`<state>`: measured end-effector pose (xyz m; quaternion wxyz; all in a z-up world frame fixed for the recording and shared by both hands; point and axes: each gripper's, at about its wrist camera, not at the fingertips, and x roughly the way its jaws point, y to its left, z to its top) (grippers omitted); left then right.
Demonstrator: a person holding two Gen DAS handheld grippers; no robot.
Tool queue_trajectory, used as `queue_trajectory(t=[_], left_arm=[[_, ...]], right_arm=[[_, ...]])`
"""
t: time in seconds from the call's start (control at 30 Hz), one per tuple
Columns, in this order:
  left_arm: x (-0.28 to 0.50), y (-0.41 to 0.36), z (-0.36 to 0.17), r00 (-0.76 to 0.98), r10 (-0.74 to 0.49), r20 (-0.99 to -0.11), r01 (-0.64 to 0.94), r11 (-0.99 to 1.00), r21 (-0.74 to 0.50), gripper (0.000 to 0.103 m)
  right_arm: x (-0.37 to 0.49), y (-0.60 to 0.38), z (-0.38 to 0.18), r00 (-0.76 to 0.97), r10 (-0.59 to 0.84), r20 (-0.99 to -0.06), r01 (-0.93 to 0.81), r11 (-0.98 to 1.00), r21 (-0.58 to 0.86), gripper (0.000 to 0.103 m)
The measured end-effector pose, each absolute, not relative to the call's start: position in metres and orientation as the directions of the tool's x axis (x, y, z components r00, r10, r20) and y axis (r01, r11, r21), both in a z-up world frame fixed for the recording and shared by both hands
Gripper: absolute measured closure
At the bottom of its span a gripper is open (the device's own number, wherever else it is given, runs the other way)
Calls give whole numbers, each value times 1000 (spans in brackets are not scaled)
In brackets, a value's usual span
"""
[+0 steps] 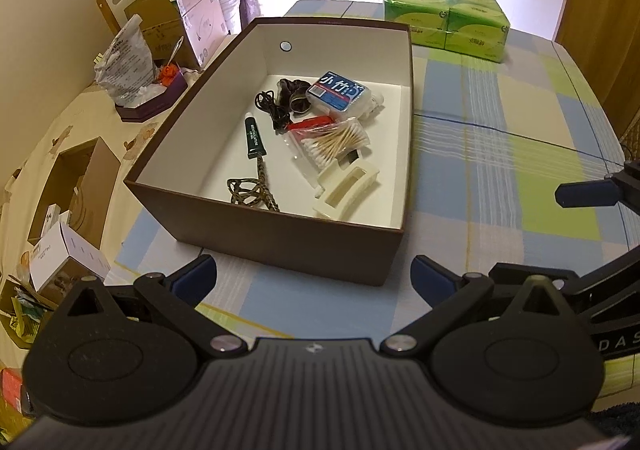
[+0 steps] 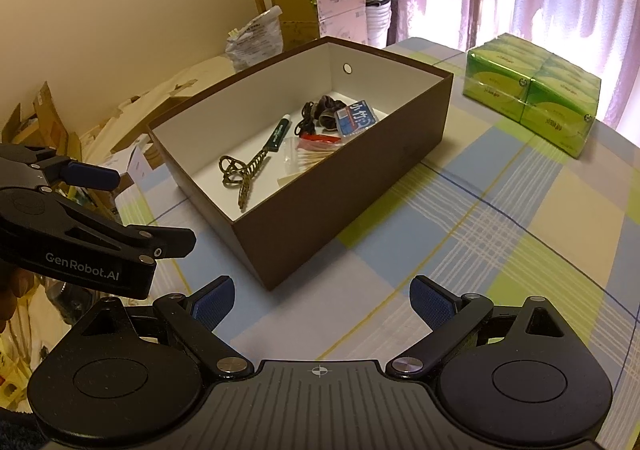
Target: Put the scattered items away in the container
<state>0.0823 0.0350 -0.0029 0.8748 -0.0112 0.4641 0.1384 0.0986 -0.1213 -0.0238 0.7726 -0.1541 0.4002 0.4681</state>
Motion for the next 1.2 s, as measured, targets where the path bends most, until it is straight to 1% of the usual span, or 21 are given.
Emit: queue_trajectory(t=[0.47, 1.2], left_arm=[[82, 21, -9, 509, 255, -822, -282, 952, 121, 1], [73, 9, -12, 502, 281, -818, -306, 942, 135, 1]], right_arm=[[105, -133, -29, 213, 602, -769, -848, 505, 161, 4], [104, -144, -30, 196, 608, -769, -862, 481, 160, 4]])
